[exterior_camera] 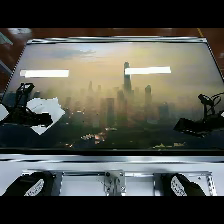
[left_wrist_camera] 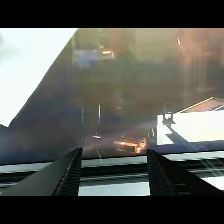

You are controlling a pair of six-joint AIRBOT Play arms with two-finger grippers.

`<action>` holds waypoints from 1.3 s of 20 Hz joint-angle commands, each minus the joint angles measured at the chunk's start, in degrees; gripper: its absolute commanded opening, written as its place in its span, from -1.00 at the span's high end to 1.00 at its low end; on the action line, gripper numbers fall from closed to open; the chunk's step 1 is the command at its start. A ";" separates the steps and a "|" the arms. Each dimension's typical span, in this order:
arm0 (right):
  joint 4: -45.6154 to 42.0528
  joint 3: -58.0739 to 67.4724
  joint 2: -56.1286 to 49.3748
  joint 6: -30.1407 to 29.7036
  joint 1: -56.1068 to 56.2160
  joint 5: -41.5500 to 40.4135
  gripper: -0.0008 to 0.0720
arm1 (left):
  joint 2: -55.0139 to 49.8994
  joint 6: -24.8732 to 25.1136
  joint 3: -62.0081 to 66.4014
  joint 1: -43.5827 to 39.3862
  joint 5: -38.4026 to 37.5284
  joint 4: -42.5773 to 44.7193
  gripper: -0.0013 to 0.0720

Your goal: Fold the shirts.

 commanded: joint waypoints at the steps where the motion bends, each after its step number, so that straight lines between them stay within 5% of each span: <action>1: 0.02 -0.02 0.04 0.02 0.04 0.02 -0.87 | 0.04 0.02 0.00 -0.02 0.00 0.02 -0.29; 12: 5.42 -0.02 0.04 0.48 0.04 -0.02 -0.87 | 0.04 -2.12 -0.04 -0.02 8.33 -6.01 -0.32; 14: 6.51 -0.02 0.04 0.50 0.04 0.59 -0.87 | -0.42 -5.20 0.24 0.42 9.92 0.96 -1.00; 18: 11.85 -0.02 0.04 0.20 0.04 1.60 -0.87 | -8.17 -6.45 5.88 13.42 5.90 14.21 -1.00; 22: 12.48 -0.02 0.04 0.22 0.04 -1.36 -0.87 | -19.41 -5.42 7.69 28.13 5.95 6.25 -1.00; 26: 12.41 -0.02 0.04 0.24 0.04 -4.11 -0.87 | -29.40 -5.38 7.67 32.02 10.62 -0.13 -1.00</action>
